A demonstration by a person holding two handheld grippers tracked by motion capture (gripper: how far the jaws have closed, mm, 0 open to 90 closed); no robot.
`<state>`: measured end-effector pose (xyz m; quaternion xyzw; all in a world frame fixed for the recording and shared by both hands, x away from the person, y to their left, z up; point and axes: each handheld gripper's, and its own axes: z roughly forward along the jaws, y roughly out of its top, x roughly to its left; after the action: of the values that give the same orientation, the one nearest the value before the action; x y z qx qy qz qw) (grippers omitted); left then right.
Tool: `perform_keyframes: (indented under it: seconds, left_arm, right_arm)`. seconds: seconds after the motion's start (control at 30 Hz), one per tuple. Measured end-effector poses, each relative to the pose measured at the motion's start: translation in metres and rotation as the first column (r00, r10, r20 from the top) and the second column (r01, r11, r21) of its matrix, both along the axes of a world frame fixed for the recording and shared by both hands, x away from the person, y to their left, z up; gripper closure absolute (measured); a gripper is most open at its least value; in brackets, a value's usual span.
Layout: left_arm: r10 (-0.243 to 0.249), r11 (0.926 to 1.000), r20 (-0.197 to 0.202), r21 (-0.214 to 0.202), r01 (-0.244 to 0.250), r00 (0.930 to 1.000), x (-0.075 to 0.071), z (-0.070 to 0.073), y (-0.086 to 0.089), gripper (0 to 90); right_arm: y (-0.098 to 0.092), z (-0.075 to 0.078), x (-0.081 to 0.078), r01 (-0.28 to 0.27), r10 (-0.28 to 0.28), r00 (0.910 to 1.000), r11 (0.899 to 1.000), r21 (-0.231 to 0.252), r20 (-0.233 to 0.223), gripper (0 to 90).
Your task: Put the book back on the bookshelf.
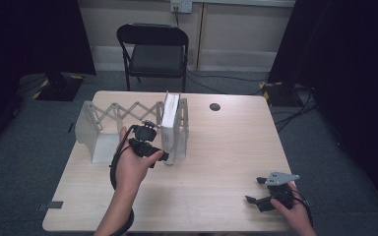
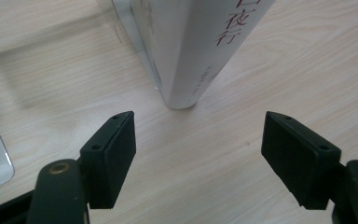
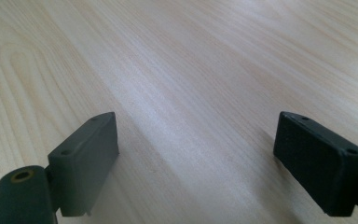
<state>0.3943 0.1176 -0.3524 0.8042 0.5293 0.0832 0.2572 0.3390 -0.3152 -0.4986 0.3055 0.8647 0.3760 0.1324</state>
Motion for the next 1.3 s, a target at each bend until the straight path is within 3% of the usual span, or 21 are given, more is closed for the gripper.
perform_keyframes:
  seconds: [0.8,1.3]
  left_arm:
    - [0.03,0.9986,-0.021,-0.043,-0.031,0.9993,-0.006,-0.024,0.018,22.1]
    - [0.033,0.9986,-0.032,-0.041,-0.034,0.9989,-0.01,-0.039,0.031,21.7]
  right_arm:
    - [0.0,0.0,0.0,-0.002,0.002,1.0,1.0,-0.001,0.0,13.3]
    - [0.0,0.0,0.0,-0.001,0.001,1.0,1.0,-0.001,0.0,13.3]
